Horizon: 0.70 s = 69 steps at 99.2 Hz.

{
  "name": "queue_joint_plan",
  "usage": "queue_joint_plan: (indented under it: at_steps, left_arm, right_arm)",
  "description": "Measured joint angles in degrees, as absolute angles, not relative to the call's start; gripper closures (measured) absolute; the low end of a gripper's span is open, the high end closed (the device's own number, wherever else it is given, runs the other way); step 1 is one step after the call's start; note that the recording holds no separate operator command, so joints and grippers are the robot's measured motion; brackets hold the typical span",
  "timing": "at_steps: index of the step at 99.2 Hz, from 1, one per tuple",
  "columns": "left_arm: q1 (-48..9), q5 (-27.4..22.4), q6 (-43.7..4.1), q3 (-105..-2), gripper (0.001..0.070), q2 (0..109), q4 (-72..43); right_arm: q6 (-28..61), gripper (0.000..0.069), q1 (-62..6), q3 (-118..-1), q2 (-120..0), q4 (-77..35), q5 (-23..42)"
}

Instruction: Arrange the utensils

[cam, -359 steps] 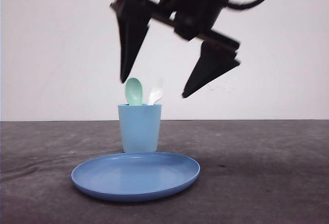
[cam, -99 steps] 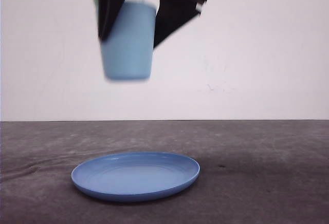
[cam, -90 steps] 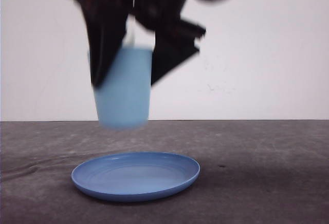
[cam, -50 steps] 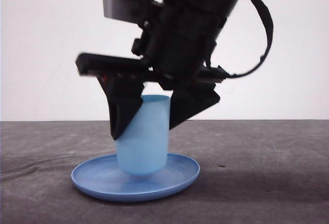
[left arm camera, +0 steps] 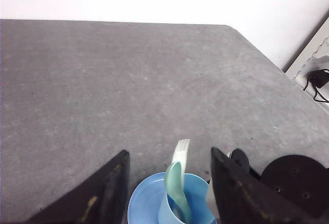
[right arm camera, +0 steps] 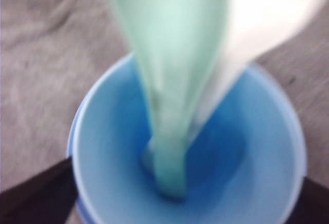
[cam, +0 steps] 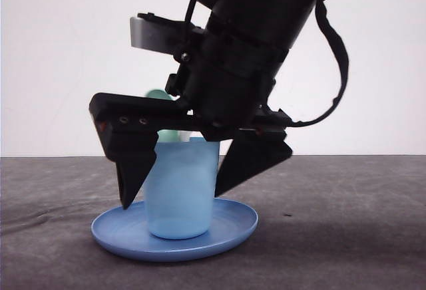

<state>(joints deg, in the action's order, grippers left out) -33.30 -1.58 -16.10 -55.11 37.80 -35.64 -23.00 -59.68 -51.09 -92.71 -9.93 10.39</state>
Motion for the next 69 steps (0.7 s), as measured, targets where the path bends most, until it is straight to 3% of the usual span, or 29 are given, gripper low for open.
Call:
queue_joint_plan:
  at_steps: [18, 43, 69]
  left_arm:
    - [-33.3, -1.58, -16.1, -55.11, 0.0412, 37.47, -35.64]
    - [-33.3, -1.58, -16.1, -55.11, 0.0412, 37.06, -35.68]
    - [-33.3, -1.58, -16.1, -55.11, 0.0412, 36.47, -38.37]
  right_arm:
    - [-23.05, 0.0012, -59.68, -51.11, -89.21, -13.56, 8.29]
    - [-22.96, 0.0012, -59.72, -53.15, -77.76, -29.26, 7.79]
    - [-21.12, 0.0012, -59.72, -55.16, -60.12, -33.67, 19.14]
